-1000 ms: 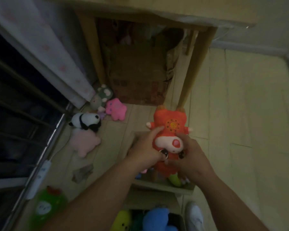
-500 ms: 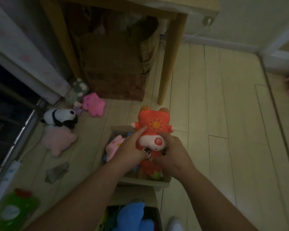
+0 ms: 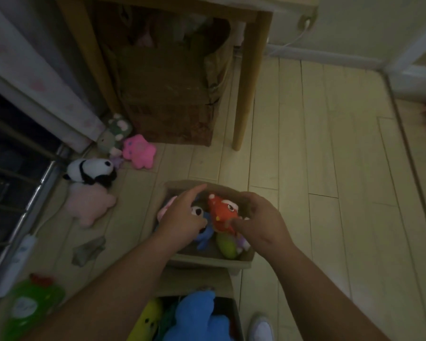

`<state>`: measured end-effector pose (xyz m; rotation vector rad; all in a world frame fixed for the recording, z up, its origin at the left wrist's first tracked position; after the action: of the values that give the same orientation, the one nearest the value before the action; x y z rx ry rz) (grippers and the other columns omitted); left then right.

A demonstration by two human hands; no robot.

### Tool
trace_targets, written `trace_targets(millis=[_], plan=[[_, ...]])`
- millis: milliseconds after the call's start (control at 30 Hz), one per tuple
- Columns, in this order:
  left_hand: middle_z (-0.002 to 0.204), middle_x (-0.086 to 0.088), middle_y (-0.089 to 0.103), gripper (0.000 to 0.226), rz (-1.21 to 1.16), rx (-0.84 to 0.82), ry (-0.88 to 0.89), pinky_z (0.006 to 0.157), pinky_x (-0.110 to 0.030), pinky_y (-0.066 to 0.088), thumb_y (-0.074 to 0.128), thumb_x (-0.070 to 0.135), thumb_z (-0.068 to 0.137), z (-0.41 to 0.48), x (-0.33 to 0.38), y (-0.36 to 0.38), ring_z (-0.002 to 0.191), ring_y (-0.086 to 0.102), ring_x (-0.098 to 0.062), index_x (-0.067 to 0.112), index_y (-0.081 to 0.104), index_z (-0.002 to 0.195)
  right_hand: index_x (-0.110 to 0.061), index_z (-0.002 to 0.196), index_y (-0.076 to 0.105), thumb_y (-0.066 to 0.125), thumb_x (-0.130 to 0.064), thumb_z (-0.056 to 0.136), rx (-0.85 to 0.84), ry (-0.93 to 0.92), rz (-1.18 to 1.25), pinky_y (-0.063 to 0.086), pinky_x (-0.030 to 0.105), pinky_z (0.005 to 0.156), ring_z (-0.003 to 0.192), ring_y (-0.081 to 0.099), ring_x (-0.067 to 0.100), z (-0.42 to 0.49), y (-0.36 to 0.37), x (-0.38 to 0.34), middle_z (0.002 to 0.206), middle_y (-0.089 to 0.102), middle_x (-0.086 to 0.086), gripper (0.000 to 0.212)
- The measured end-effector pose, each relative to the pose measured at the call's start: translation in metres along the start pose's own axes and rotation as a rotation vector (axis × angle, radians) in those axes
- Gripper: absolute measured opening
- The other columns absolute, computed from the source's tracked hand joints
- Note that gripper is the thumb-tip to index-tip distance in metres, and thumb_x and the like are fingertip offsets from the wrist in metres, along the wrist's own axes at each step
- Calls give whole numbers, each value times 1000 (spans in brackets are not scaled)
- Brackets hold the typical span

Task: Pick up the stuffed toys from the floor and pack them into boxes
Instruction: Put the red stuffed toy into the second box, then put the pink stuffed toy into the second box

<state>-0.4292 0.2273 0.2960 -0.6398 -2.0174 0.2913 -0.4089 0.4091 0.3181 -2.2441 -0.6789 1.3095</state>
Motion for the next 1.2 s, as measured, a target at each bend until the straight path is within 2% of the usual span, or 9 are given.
trace_targets(millis=[133,267,400,567,800,967,1033,1133,1200], plan=[[137,6,46,72,-92,9,30,104,-43,42,69,11,76,-4,0,-9,125,43,-14,48,42,132,-32,129,52,75,-27,76,3,-31,18,39,20,89,111,54,9,-4,-1,-12,126,58,-7,59],[138,4,47,72,-162,20,49,103,-43,43,68,14,71,-10,1,-22,125,45,-14,49,44,129,-31,129,52,72,-27,80,13,-81,12,37,19,89,103,44,2,-9,1,-29,122,56,-11,54],[126,6,46,71,-176,79,54,95,-29,42,69,12,72,-16,1,-45,115,42,-4,43,45,132,-34,131,50,72,-32,80,13,-93,-14,37,14,82,107,50,6,-11,10,-50,127,56,-10,56],[129,9,44,64,-147,126,111,86,-16,33,67,9,80,-25,-2,-92,111,39,2,36,44,134,-34,132,51,72,-37,78,24,-119,-48,45,28,98,114,56,11,-13,21,-93,131,57,-8,58],[137,3,46,64,-157,165,146,89,-20,32,70,9,76,-23,-12,-169,117,38,-3,31,47,132,-40,133,48,70,-39,80,45,-153,-18,46,41,102,124,50,13,-19,43,-173,137,51,-7,57],[132,5,50,65,-148,186,121,92,-19,34,70,12,73,-20,1,-197,117,41,-4,26,48,133,-42,132,47,70,-38,81,4,-180,-6,44,39,104,126,46,9,-17,35,-202,137,49,-11,56],[126,7,52,62,-167,226,100,90,-14,38,69,14,72,-17,13,-202,118,46,-6,31,47,128,-42,133,45,69,-38,81,-47,-206,-47,43,37,104,127,44,9,-6,26,-208,139,46,-12,57],[129,16,44,63,-81,290,80,102,-26,40,70,12,81,-12,35,-207,120,42,-2,42,40,128,-40,136,42,66,-41,83,-125,-318,-116,40,30,104,127,43,9,23,9,-221,142,44,-12,58],[136,14,45,64,-53,342,41,106,-33,40,70,15,82,-7,42,-210,125,43,-6,36,42,135,-38,138,41,64,-43,85,-172,-394,-170,36,25,103,128,42,9,43,1,-231,143,44,-12,58]])
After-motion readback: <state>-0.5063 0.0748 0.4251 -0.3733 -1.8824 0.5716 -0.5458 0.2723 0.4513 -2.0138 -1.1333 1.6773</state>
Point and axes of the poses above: each hand's wrist, its own z-axis towards the middle knuckle, its own y-axis out of the palm, x = y × z, the point moved 3 cm from there along z, towards the middle knuckle
